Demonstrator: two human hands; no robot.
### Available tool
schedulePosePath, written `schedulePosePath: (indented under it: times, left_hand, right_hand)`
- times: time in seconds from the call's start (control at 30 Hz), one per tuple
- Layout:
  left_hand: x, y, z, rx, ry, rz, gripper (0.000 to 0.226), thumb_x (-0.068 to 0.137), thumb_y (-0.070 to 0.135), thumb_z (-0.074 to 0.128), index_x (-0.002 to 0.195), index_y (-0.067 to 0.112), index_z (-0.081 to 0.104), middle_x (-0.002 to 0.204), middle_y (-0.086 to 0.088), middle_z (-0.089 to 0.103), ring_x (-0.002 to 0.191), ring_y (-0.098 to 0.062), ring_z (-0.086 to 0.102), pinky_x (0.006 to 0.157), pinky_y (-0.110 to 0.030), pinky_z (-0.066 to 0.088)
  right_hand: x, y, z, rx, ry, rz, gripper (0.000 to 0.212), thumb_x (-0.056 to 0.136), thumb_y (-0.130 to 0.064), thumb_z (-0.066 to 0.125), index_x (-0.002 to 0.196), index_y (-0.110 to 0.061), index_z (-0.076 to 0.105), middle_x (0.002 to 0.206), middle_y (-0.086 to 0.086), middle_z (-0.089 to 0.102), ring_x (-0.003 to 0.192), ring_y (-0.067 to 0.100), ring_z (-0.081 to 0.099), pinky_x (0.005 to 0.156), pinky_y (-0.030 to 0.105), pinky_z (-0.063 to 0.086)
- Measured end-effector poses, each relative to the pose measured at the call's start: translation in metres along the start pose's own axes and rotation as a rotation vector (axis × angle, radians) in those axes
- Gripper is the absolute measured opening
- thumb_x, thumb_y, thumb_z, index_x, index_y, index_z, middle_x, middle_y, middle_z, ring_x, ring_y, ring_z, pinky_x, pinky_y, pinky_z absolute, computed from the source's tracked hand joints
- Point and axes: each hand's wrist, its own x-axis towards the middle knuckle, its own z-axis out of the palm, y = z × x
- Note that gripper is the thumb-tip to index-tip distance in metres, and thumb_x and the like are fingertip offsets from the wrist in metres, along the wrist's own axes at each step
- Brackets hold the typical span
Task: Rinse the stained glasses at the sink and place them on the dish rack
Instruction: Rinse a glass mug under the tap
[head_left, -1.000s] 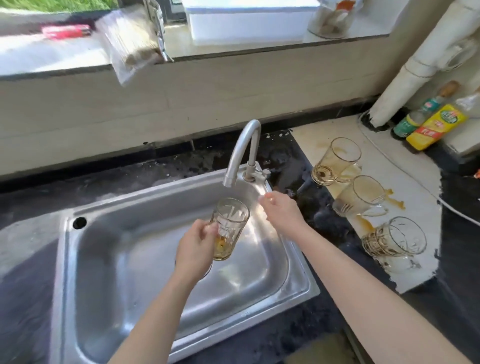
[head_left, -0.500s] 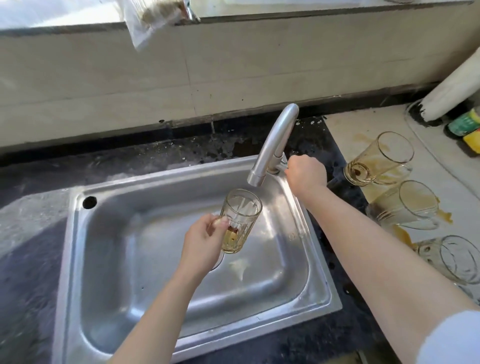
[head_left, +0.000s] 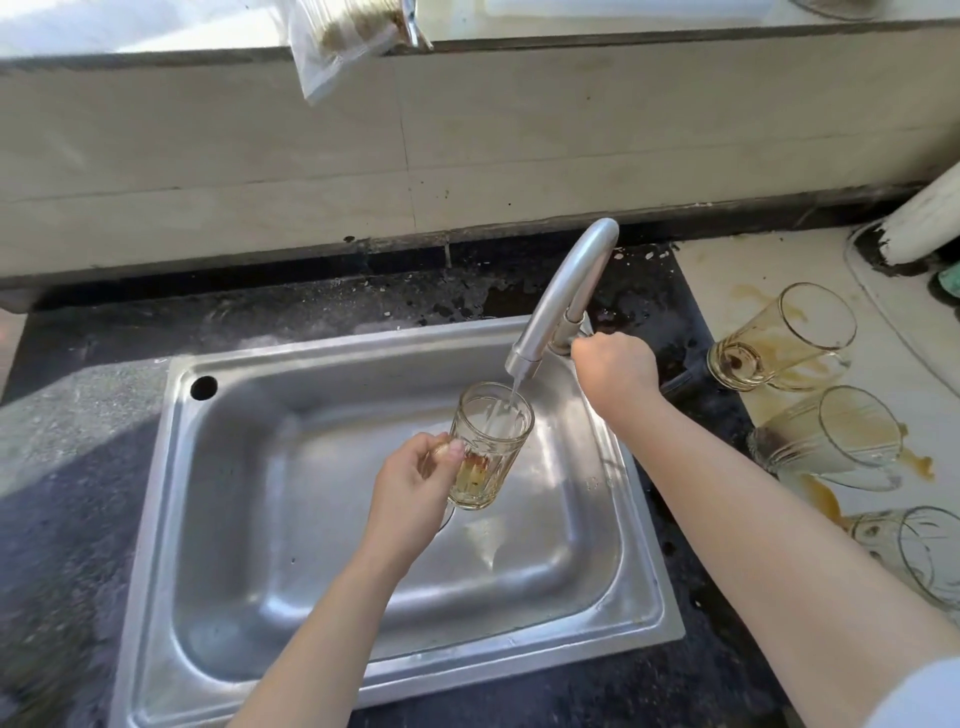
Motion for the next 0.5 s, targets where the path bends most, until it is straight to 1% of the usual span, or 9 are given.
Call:
schedulePosePath:
  times: [0.17, 0.23, 0.3, 0.33, 0.37, 0.4, 0.43, 0.47, 0.5]
  left_hand:
    - [-0.003, 0.0, 0.0, -0.005, 0.017, 0.014, 0.022, 0.094, 0.018, 0.058, 0.071, 0.018, 0.058, 0.063, 0.01, 0.059, 0.052, 0.007, 0.049, 0.053, -0.009, 0.037]
    - [-0.004, 0.0, 0.001, -0.022, 0.023, 0.01, 0.023, 0.094, 0.016, 0.058, 0.071, 0.017, 0.058, 0.063, 0.01, 0.059, 0.051, 0.008, 0.049, 0.052, -0.008, 0.037]
    - [-0.006, 0.0, 0.002, -0.036, 0.027, 0.008, 0.024, 0.094, 0.015, 0.057, 0.071, 0.017, 0.058, 0.062, 0.011, 0.059, 0.051, 0.008, 0.049, 0.052, -0.007, 0.037]
    - [-0.006, -0.001, 0.001, -0.049, 0.028, 0.004, 0.024, 0.094, 0.015, 0.057, 0.07, 0.018, 0.058, 0.061, 0.011, 0.059, 0.051, 0.008, 0.049, 0.052, -0.007, 0.037]
    - [-0.006, -0.002, 0.0, -0.065, 0.029, -0.007, 0.025, 0.094, 0.015, 0.057, 0.07, 0.018, 0.058, 0.06, 0.011, 0.059, 0.052, 0.006, 0.049, 0.052, -0.008, 0.037]
    - [-0.007, -0.003, -0.002, -0.08, 0.03, -0.021, 0.025, 0.094, 0.016, 0.057, 0.069, 0.018, 0.058, 0.059, 0.012, 0.059, 0.054, 0.003, 0.049, 0.053, -0.011, 0.038]
    - [-0.007, -0.004, -0.003, -0.095, 0.029, -0.037, 0.026, 0.094, 0.017, 0.057, 0.068, 0.018, 0.058, 0.06, 0.011, 0.059, 0.057, -0.001, 0.049, 0.055, -0.014, 0.038]
    - [-0.006, -0.006, -0.004, -0.112, 0.028, -0.053, 0.026, 0.094, 0.018, 0.057, 0.068, 0.018, 0.058, 0.061, 0.009, 0.059, 0.06, -0.005, 0.049, 0.056, -0.017, 0.038]
    - [-0.005, -0.007, -0.004, -0.126, 0.028, -0.069, 0.026, 0.094, 0.018, 0.057, 0.068, 0.017, 0.058, 0.063, 0.006, 0.059, 0.062, -0.008, 0.048, 0.057, -0.019, 0.037]
  right_hand:
    - [-0.002, -0.002, 0.0, -0.026, 0.007, -0.043, 0.028, 0.089, 0.005, 0.047, 0.11, -0.01, 0.059, 0.102, 0.007, 0.067, 0.096, 0.029, 0.064, 0.064, 0.033, 0.04]
    - [-0.003, -0.003, -0.001, -0.02, -0.025, -0.054, 0.026, 0.089, 0.005, 0.048, 0.108, -0.009, 0.06, 0.103, 0.007, 0.067, 0.097, 0.029, 0.064, 0.065, 0.032, 0.041]
    - [-0.006, -0.002, 0.0, 0.042, -0.033, -0.015, 0.022, 0.092, -0.002, 0.049, 0.11, -0.009, 0.059, 0.106, 0.007, 0.065, 0.1, 0.027, 0.062, 0.068, 0.032, 0.041]
    - [-0.01, 0.0, 0.0, 0.1, 0.022, 0.014, 0.02, 0.094, -0.009, 0.048, 0.111, -0.008, 0.058, 0.107, 0.007, 0.063, 0.102, 0.027, 0.059, 0.07, 0.033, 0.042]
    - [-0.016, 0.002, 0.0, 0.168, 0.114, 0.041, 0.021, 0.095, -0.015, 0.046, 0.112, -0.008, 0.056, 0.108, 0.008, 0.061, 0.104, 0.027, 0.056, 0.073, 0.035, 0.043]
    - [-0.026, 0.002, 0.003, 0.264, 0.22, 0.064, 0.023, 0.094, -0.018, 0.047, 0.113, -0.008, 0.055, 0.107, 0.008, 0.059, 0.103, 0.026, 0.053, 0.075, 0.036, 0.043]
    - [-0.038, -0.001, 0.006, 0.414, 0.289, 0.083, 0.025, 0.092, -0.017, 0.048, 0.114, -0.008, 0.056, 0.107, 0.007, 0.057, 0.101, 0.024, 0.052, 0.077, 0.037, 0.044]
    - [-0.049, -0.004, 0.011, 0.604, 0.265, 0.106, 0.028, 0.089, -0.016, 0.052, 0.116, -0.009, 0.057, 0.107, 0.004, 0.057, 0.1, 0.021, 0.051, 0.08, 0.035, 0.044]
    - [-0.059, -0.009, 0.014, 0.815, 0.152, 0.118, 0.034, 0.086, -0.015, 0.056, 0.12, -0.012, 0.057, 0.11, 0.0, 0.057, 0.101, 0.017, 0.051, 0.086, 0.033, 0.044]
